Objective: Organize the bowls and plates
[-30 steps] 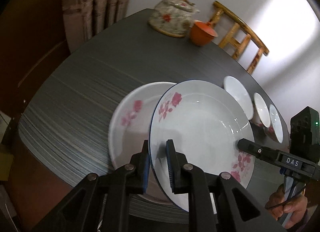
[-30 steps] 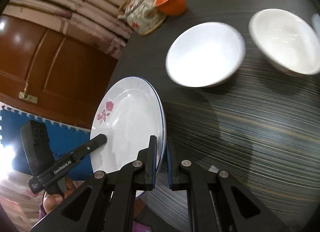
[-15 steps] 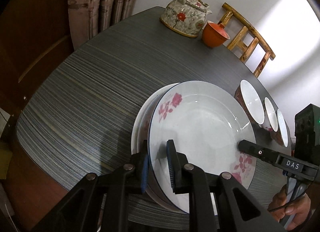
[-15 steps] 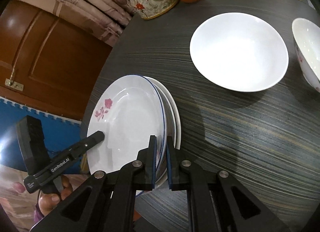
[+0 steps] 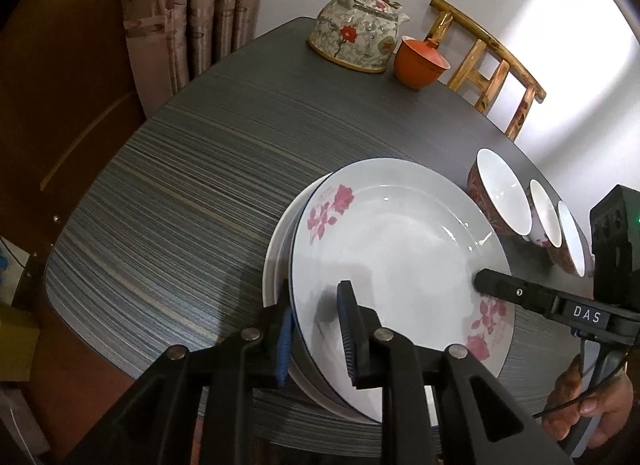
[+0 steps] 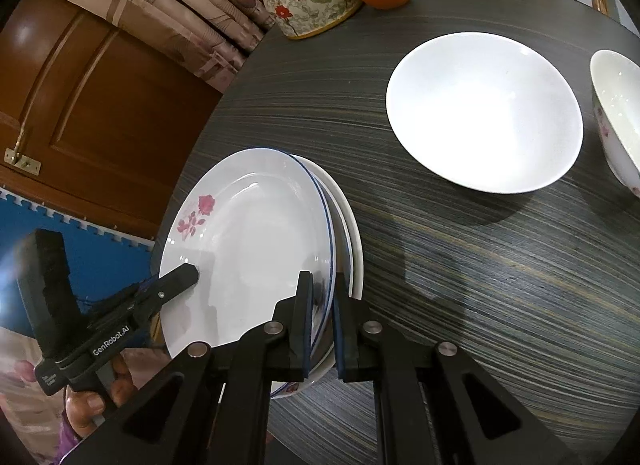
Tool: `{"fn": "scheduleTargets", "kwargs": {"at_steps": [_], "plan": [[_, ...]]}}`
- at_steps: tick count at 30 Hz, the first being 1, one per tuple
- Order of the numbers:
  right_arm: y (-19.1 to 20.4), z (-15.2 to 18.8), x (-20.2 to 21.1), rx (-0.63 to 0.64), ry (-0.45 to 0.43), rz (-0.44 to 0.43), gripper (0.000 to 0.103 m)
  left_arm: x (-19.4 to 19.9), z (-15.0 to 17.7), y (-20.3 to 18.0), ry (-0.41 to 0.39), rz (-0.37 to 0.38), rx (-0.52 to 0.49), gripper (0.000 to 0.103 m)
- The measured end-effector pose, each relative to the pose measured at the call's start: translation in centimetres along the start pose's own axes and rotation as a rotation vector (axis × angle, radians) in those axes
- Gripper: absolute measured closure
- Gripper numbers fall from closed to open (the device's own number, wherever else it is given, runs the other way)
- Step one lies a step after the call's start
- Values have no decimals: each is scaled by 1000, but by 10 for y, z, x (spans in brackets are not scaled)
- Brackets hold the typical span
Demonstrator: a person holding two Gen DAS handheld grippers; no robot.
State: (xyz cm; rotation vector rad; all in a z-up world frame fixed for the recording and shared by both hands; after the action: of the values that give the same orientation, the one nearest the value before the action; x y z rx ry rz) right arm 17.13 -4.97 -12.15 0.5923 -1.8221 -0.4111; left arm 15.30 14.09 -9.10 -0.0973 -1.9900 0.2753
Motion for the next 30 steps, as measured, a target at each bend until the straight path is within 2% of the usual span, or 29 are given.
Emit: {"fn": "scheduleTargets", "kwargs": {"at_steps": [27, 30], "plan": [[-2, -3, 5, -25, -10, -32, 93, 0, 3, -11, 5, -76, -107, 78], [-4, -5, 7, -29, -14, -26, 94, 4, 0, -12, -28, -130, -148, 77]]}}
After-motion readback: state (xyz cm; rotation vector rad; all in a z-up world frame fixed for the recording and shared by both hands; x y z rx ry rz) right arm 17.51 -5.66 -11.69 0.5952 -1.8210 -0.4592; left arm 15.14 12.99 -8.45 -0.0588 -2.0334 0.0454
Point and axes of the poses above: each gripper's, at about its wrist camera, not at the fingertips, and x roughly against the way its jaws point, y to its left, z to its underside, the point moved 8 cm from there along -x, roughly the way its jaws point, and after that the axes turned 3 degrees about -z, right-handed, at the moved point
